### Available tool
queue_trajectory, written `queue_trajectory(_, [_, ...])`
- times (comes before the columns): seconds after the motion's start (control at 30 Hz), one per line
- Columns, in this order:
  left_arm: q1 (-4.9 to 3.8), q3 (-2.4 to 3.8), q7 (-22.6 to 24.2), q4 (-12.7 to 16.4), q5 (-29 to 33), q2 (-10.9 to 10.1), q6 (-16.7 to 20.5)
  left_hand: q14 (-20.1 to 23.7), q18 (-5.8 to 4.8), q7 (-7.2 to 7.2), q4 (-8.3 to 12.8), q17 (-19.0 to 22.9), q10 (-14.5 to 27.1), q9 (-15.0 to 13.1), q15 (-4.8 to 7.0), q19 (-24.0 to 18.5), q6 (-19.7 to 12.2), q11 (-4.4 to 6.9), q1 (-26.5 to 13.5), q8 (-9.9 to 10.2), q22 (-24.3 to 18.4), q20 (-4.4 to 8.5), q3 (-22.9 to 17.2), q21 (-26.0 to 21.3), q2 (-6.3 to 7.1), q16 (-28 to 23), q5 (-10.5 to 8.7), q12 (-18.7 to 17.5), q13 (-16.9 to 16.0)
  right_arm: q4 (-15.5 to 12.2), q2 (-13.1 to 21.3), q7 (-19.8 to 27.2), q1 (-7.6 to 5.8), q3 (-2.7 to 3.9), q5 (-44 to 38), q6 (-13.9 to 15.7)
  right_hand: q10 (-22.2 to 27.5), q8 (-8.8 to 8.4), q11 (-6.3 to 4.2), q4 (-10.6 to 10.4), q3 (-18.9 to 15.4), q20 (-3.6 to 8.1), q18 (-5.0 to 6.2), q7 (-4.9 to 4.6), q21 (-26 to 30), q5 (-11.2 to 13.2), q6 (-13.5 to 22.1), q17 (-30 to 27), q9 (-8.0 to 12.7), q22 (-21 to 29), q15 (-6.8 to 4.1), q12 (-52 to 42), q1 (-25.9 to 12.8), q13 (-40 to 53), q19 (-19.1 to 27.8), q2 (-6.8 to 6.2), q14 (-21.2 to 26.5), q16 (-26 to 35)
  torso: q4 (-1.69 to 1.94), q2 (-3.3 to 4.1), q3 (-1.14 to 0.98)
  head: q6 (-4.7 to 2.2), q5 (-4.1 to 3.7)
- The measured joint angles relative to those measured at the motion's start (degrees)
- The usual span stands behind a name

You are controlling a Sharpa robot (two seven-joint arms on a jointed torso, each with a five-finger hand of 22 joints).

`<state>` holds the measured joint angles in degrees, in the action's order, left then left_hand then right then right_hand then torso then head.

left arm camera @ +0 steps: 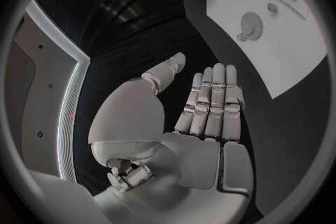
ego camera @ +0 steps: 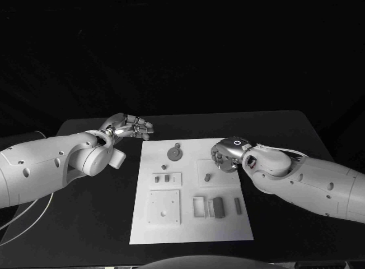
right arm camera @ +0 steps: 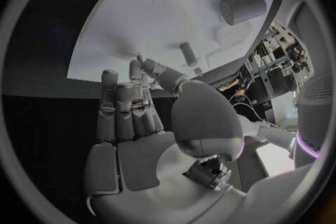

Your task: Assemble the parts on the task board

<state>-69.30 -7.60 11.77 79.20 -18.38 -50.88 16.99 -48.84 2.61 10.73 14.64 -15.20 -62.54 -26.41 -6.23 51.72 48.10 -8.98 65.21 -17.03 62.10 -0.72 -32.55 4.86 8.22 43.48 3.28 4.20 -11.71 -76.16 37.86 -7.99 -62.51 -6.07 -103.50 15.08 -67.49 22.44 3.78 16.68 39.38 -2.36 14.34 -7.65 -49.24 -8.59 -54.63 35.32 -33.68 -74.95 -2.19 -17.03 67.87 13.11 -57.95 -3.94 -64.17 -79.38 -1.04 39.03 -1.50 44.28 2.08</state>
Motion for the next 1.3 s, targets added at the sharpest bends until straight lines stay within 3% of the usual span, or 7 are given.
queue_trajectory(0.37, [0.0, -0.01, -0.04, -0.21, 0.0, -0.04, 0.0, 0.0, -0.01, 0.0, 0.0, -0.06, 0.0, 0.05, 0.0, 0.0, 0.0, 0.0, 0.0, 0.0, -0.05, 0.0, 0.0, -0.23, 0.0, 0.0, 0.0, 0.0, 0.0, -2.34, 1.31, -0.01, -0.64, 0.78, 0.08, 0.25, -0.21, -0.06, 0.2, 0.0, 0.0, 0.2, 0.0, 0.12, 0.0, 0.16, -0.21, 0.0, 0.01, 0.0, -0.09, 0.0, -0.01, 0.0, -0.21, -0.01, -0.29, 0.21, 0.01, 0.0, -0.02, 0.04, 0.05])
queue_trajectory(0.77, [0.0, -0.01, -0.12, -0.53, 0.01, 0.0, -0.01, 0.0, -0.02, 0.0, -0.14, -0.17, 0.0, 0.05, 0.0, 0.0, 0.0, 0.0, 0.0, 0.0, -0.04, 0.0, 0.14, -0.23, 0.0, -0.22, 0.0, 0.0, 0.04, -7.82, 1.46, -0.06, -1.48, 1.0, 1.9, -0.16, -0.23, -0.34, 0.18, 0.0, -0.01, 0.1, 0.0, 0.11, 0.0, 0.16, -0.36, -0.04, 0.0, 0.0, -0.01, 0.22, -0.08, -0.01, -0.31, -0.08, -0.4, 0.21, -0.02, -0.01, 0.01, 0.1, 0.47])
queue_trajectory(1.03, [0.0, -0.01, -0.22, -1.05, 0.01, 0.18, -0.01, 0.0, -0.04, 0.13, -0.14, -0.23, 0.0, 0.1, 0.0, 0.0, -0.13, 0.0, 0.0, 0.0, -0.1, 0.0, 0.14, -0.22, 0.0, -0.22, 0.0, 0.0, 0.09, -10.4, -1.78, 0.12, -1.63, 0.98, 3.82, -1.2, -0.31, -0.38, 0.11, 0.04, 0.02, 0.1, 0.0, 0.11, 0.0, 0.16, -0.42, -0.05, -0.11, 0.0, -0.02, 0.4, -0.08, -0.01, -0.31, -0.08, -0.45, 0.45, -0.01, -0.08, 0.14, 0.19, 1.74])
queue_trajectory(1.3, [0.0, -0.01, -0.3, -1.62, 0.01, 0.57, 0.01, 0.0, -0.04, 0.21, -0.14, -0.29, 0.0, 0.1, 0.0, -0.01, -0.21, 0.0, 0.0, 0.0, -0.09, 0.0, 0.14, -0.22, 0.0, -0.22, 0.0, 0.0, 0.09, -10.58, -5.13, 0.53, -1.62, 0.22, 4.69, -2.01, -0.31, -0.56, 0.1, 0.0, 0.32, 0.09, 0.0, 0.09, 0.0, 0.17, -0.47, -0.05, -0.19, 0.0, 0.06, 0.46, -0.15, -0.01, -0.31, -0.15, -0.54, 0.45, 0.02, -0.15, 0.23, 0.41, 3.45])
